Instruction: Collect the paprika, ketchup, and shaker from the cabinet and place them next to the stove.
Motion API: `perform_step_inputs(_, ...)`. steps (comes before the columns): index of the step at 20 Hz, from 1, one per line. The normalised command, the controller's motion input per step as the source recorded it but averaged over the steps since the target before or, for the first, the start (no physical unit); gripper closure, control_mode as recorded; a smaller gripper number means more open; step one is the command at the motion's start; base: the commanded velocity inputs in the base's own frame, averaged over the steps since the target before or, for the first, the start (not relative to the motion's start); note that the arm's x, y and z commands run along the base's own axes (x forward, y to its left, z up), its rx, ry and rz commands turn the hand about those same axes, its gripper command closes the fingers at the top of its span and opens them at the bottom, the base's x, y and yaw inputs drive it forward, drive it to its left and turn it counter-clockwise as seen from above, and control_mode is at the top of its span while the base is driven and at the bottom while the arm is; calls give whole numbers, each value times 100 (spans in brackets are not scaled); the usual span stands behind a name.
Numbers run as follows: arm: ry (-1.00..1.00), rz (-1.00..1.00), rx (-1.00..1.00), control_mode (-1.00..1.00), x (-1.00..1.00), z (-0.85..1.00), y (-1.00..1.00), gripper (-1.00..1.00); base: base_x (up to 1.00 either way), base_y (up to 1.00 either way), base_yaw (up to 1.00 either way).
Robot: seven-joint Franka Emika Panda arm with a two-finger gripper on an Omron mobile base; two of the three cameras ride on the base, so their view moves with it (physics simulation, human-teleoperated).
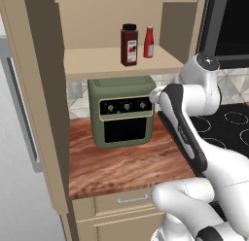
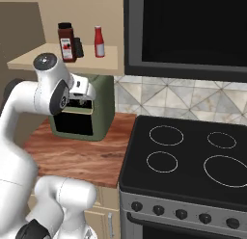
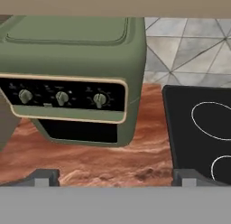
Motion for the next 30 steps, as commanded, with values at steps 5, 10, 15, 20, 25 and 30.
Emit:
perform_step_inputs(5, -1, 10, 25, -100, 46, 55, 21, -100, 0, 0, 0)
perform_step_inputs(10, -1, 7, 19, -100, 39, 50, 26, -100, 0, 0, 0)
perform_step_inputs(15, -14, 0, 3, -100, 5, 50, 30, -100, 0, 0, 0)
perform_step_inputs(20, -29, -3, -9, -100, -14, 32, 28, -100, 0, 0, 0)
perform_step_inputs(25, -32, -4, -12, -100, -23, 7, 14, -100, 0, 0, 0)
perform_step_inputs(30, -23, 0, -2, -100, -4, 17, 8, -100, 0, 0, 0)
